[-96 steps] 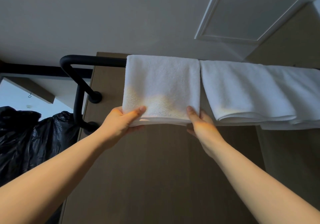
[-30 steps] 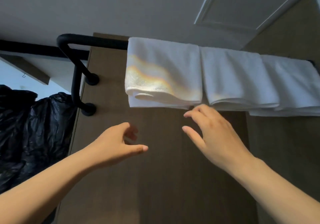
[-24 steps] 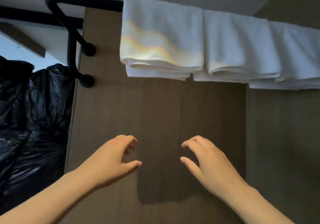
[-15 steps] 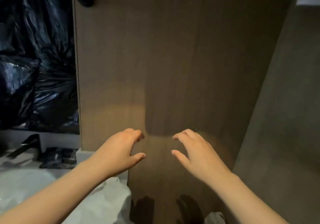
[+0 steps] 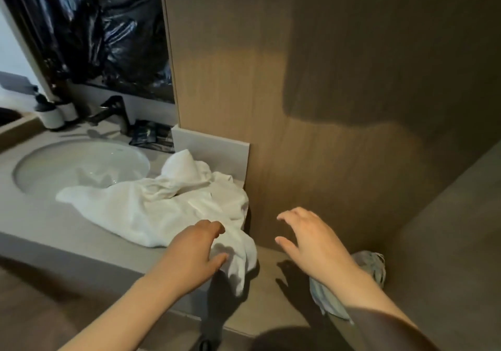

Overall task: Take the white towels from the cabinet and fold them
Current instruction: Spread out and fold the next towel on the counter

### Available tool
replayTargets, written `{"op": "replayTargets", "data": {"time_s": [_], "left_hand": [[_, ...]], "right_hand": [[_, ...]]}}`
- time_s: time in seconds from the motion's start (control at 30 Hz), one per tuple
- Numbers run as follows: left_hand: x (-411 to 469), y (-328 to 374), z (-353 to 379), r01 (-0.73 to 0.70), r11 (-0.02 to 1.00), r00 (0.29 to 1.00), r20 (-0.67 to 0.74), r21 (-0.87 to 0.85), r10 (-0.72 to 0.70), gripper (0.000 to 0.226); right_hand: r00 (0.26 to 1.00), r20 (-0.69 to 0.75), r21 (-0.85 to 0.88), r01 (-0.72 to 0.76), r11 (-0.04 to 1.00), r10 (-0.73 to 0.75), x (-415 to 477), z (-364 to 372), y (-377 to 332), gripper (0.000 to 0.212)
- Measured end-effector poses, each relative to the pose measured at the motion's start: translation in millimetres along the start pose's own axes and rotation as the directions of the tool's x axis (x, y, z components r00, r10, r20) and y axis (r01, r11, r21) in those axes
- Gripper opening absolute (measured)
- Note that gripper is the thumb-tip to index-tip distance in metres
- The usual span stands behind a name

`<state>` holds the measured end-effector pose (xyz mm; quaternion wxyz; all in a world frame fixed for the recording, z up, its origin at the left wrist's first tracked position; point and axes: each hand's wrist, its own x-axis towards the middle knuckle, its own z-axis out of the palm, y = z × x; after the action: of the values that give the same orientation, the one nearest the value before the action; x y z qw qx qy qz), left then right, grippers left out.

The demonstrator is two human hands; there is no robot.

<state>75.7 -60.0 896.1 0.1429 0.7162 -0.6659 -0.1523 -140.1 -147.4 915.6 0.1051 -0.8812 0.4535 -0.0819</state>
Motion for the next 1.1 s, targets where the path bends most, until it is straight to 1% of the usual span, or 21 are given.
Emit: {"op": "replayTargets", "data": {"time_s": [0.27,0.47,0.6,0.67,0.77,0.83,1.0,1.1], "left_hand": [[-26,-58,7,0.136,0.99,0.99,0.035,-0.035,-0.135,0.047],[-33,-113,-6,0.194,0.979,0.981,0.044,-0.069,-0.191,0.046],[-26,-152,-17,0.218,0.971,0.976,0.051,-0.101,-0.213,0.045],[-23,-170,-24,0.217,0.97,0.975,0.064,-0.106,-0.211,0.044],[-19,-194,-30,0.112,0.991,0.994,0.02,-0.069,-0.111,0.044],[-14,-205,-32,0.082,0.993,0.997,0.01,-0.089,-0.081,0.042],[7,-219,-34,0.101,0.981,0.995,0.015,-0.167,-0.1,0.041],[21,-223,-34,0.118,0.977,0.993,0.008,-0.177,-0.118,0.041]], "right_hand": [[0.989,0.124,0.041,0.073,0.996,-0.078,23,50,-55,0.039],[0.974,0.219,0.048,0.046,0.998,-0.056,49,80,-102,0.04],[0.973,0.232,0.046,-0.014,0.999,0.003,64,95,-129,0.041],[0.971,0.238,0.044,-0.041,0.998,0.03,71,100,-140,0.04],[0.968,0.24,0.022,-0.078,0.997,0.07,81,104,-151,0.039],[0.972,0.217,0.022,-0.098,0.995,0.091,87,106,-153,0.038],[0.971,0.204,0.011,-0.127,0.992,0.122,104,108,-148,0.039],[0.975,0.191,0.017,-0.119,0.993,0.114,121,109,-143,0.039]]}}
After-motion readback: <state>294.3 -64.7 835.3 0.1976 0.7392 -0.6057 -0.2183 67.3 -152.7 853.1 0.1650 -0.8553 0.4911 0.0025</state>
